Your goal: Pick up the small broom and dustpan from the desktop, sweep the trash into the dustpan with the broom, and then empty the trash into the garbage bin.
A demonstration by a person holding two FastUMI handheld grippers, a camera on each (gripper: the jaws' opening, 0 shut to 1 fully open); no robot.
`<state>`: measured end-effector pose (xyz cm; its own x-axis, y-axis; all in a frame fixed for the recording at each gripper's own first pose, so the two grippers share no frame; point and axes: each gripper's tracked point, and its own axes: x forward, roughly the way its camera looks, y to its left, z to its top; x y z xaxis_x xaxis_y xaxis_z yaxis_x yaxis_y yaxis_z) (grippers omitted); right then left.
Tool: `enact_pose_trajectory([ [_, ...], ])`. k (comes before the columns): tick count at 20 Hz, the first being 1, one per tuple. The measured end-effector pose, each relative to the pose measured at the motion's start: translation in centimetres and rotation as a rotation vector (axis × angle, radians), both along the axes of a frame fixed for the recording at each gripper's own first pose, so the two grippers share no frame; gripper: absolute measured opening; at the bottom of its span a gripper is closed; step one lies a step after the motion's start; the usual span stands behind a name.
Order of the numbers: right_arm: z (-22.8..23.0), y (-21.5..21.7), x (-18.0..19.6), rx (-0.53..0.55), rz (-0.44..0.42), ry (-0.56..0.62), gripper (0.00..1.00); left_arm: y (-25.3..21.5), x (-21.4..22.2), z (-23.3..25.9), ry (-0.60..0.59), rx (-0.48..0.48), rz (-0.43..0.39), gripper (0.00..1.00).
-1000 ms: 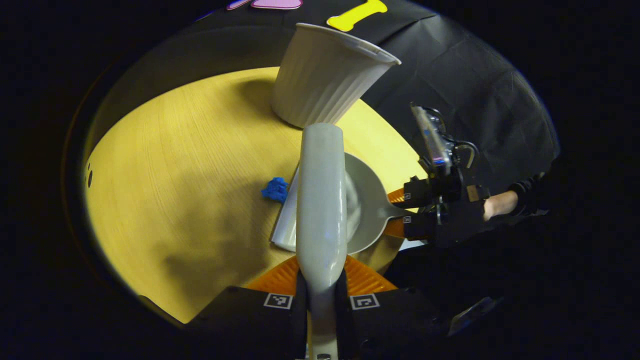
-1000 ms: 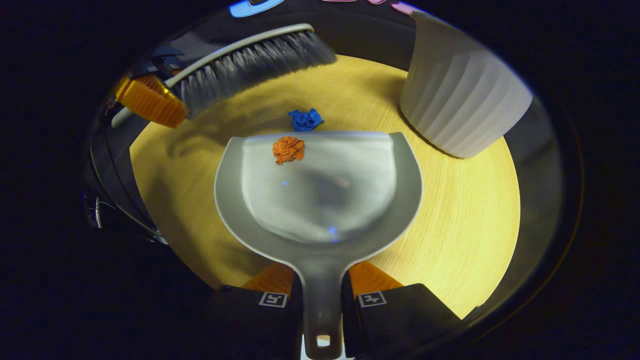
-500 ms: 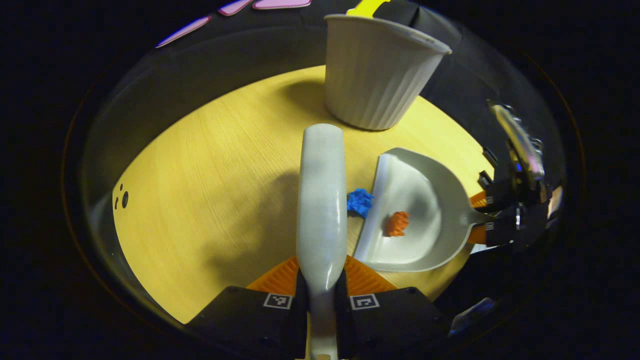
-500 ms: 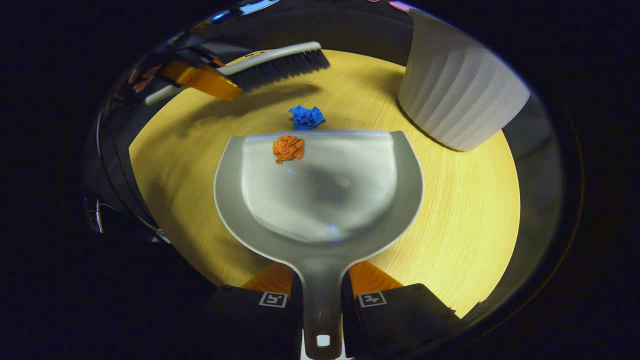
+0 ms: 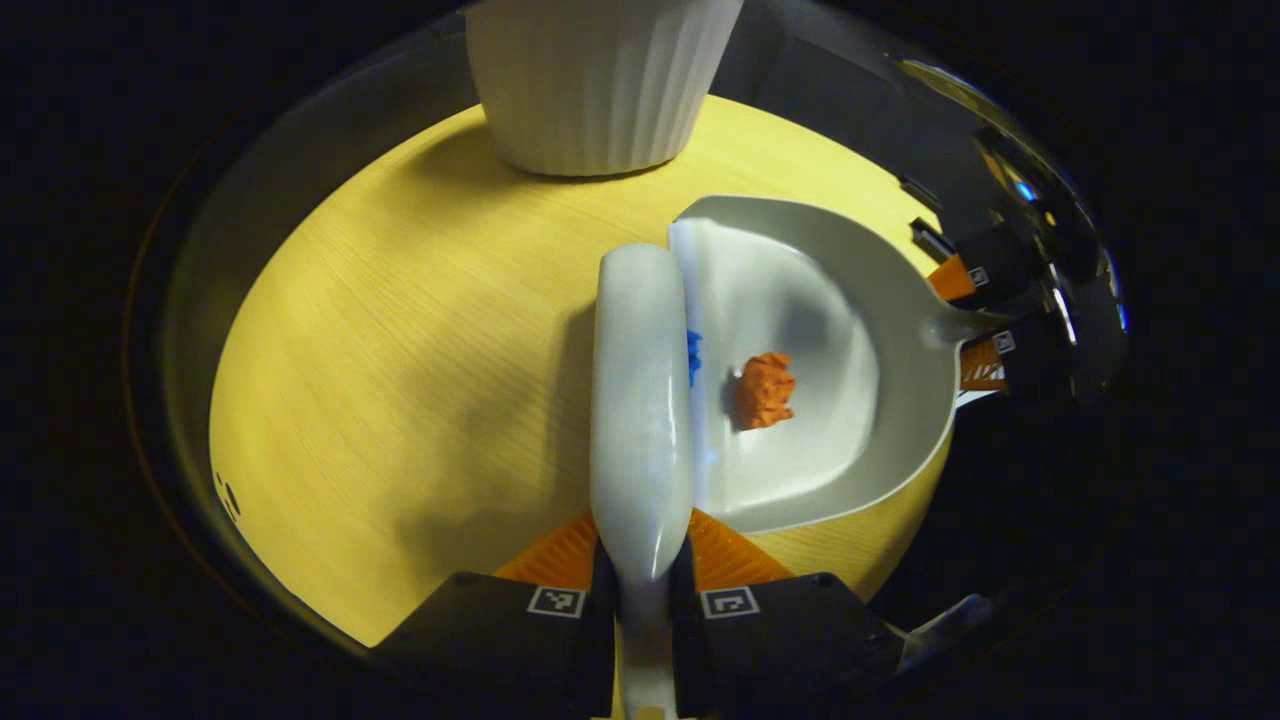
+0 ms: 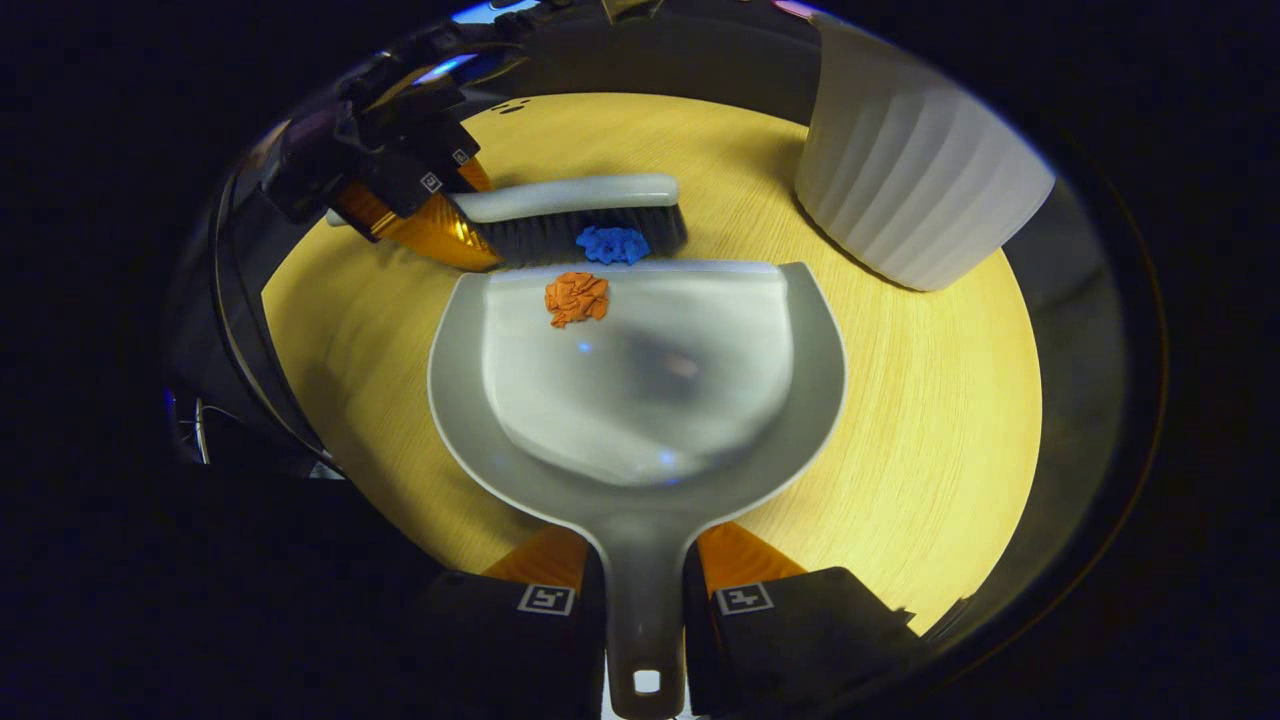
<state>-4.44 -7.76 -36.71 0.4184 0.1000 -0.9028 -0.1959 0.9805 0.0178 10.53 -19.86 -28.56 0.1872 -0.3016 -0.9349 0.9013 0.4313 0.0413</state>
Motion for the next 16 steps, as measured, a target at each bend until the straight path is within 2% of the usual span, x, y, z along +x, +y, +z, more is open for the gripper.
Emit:
enact_pose_trajectory([
  [1,-0.1,-0.1,0.0,-0.005,0.006,0.0,0.4,-0.1,-0.6,0.4,0.025,-0.02,-0.013,0.28],
  [3,0.1,-0.1,0.2,-0.016,0.018,-0.012,0.36,0.1,-2.4,1.0,0.082,-0.033,-0.037,0.28],
  [6,0.4,0.1,0.3,-0.017,0.021,-0.044,0.4,0.1,-4.8,2.2,0.11,-0.071,-0.069,0.29],
  [7,0.5,0.1,0.3,-0.02,0.031,-0.047,0.36,0.2,-4.7,2.7,0.092,-0.087,-0.048,0.27],
  [13,0.2,-0.1,0.4,-0.014,0.001,-0.033,0.36,3.1,-3.1,5.3,-0.023,-0.18,0.123,0.27],
  [15,0.5,0.1,0.5,-0.007,-0.009,-0.028,0.36,4.0,-2.7,5.5,-0.029,-0.184,0.174,0.27],
  [16,0.7,0.1,0.5,0.001,-0.013,-0.028,0.4,4.4,-2.5,5.5,-0.038,-0.182,0.2,0.27],
])
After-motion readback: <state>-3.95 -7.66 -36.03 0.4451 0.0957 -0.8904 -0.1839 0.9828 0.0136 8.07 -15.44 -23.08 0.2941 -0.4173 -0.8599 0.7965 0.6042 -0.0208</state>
